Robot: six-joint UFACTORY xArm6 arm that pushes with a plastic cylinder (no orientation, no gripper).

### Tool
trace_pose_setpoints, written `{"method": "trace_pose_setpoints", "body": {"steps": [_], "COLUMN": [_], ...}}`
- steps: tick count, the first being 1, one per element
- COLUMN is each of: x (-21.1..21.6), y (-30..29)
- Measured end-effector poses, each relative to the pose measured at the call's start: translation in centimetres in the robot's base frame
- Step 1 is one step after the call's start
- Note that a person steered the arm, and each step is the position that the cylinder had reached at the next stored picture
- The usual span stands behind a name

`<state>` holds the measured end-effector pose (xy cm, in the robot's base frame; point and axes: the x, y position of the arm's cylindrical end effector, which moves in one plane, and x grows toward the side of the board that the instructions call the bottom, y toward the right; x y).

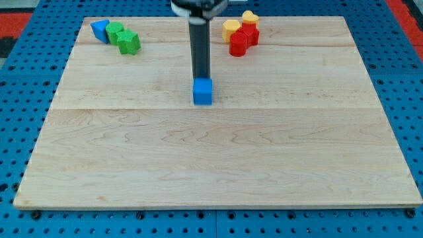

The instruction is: Push the triangle left beside the red circle

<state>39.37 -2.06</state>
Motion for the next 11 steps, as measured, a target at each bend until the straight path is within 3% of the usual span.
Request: {"method": "trace_pose_setpoints", "body": {"steps": [1, 2, 4, 6, 7, 8, 9, 10, 11], "x": [-0.1, -2.6, -14.6, -16.2, -19.2, -20.1, -19.1, -15.5, -15.8], "y": [-4.8, -14.1, -21.2, -27.8, -28.0, -22.9, -15.9, -11.5, -9.1]}}
